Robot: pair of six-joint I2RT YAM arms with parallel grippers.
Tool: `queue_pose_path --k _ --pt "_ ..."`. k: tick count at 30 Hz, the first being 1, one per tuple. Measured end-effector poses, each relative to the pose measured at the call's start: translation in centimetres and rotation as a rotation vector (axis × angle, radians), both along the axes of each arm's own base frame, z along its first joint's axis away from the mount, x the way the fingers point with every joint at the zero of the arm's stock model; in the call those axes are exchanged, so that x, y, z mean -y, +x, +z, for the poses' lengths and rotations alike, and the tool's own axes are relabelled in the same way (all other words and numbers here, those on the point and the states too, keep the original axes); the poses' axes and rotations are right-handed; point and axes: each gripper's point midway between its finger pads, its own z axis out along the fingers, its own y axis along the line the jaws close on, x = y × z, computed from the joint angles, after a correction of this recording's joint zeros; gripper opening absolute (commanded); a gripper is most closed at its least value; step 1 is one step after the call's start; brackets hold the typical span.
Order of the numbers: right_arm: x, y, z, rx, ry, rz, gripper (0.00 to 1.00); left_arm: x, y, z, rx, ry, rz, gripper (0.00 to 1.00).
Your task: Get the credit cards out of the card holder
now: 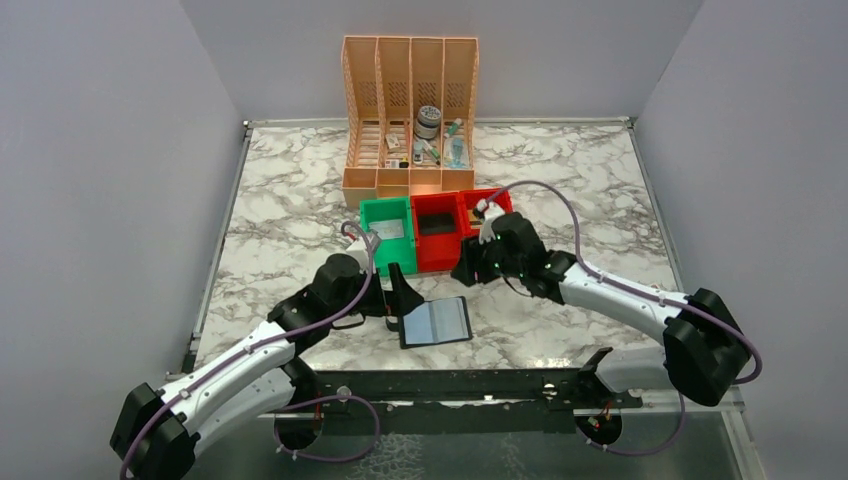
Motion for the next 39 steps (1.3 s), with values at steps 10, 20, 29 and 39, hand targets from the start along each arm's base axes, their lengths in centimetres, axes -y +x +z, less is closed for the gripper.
queue_pose_path --k 10,20,29,39 --pt "1.1 -8.5 -7.3 -0.354 0.061 0.096 0.42 1.2 -1.4 -1.9 -0.055 0.038 -0.052 0.93" --pt "-0.6 -9.7 -6.2 -0.401 0.176 0.170 0.37 1.3 -2.9 -4.5 -0.065 0.167 -0.031 0.77" --pt "-0.9 -9.9 -8.0 -0.459 0.161 0.165 0.35 0.5 -2.3 -5.0 -0.059 0.199 0.020 0.63" --pt "-0.4 -9.5 -8.6 -0.452 0.133 0.127 0.35 -0.5 -3.1 -7.3 -0.092 0.248 0.019 0.56"
